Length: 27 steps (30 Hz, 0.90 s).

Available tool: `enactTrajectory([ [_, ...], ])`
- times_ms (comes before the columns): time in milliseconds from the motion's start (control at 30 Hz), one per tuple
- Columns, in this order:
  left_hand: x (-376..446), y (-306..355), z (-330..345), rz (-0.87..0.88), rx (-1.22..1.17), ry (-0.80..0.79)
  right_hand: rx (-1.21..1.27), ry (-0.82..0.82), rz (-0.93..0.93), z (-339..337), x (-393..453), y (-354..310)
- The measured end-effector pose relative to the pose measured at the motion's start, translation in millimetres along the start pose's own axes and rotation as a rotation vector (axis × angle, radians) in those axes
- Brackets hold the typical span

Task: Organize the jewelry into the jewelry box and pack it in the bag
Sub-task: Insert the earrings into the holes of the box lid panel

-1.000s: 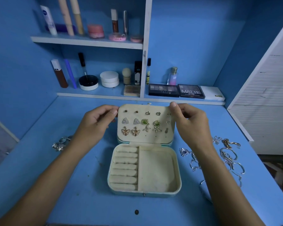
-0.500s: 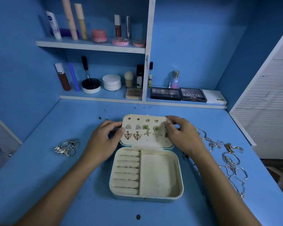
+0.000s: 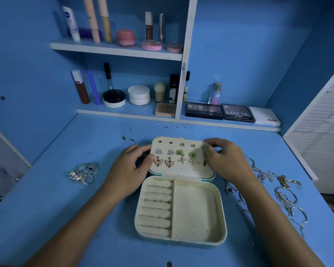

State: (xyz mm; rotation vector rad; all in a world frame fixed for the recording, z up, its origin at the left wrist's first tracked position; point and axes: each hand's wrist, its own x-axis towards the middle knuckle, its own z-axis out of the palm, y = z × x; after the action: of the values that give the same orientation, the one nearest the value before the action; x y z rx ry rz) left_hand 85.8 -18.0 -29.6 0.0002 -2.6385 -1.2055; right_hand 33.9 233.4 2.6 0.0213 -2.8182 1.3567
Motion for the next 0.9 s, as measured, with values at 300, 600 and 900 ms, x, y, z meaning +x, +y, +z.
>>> enactTrajectory([
  [300, 1.7, -2.0, -0.7, 0.016, -0.009, -0.011, -0.035, 0.040, -0.299, 17.5, 39.8, -37.0],
  [600, 3.7, -1.4, -0.6, 0.024, -0.082, -0.001, -0.156, -0.268, -0.538, 67.8, 87.1, -79.9],
  [900, 4.8, -1.2, -0.1, 0.028, -0.087, 0.027, -0.246, -0.570, -0.640, 117.8, 109.7, -110.5],
])
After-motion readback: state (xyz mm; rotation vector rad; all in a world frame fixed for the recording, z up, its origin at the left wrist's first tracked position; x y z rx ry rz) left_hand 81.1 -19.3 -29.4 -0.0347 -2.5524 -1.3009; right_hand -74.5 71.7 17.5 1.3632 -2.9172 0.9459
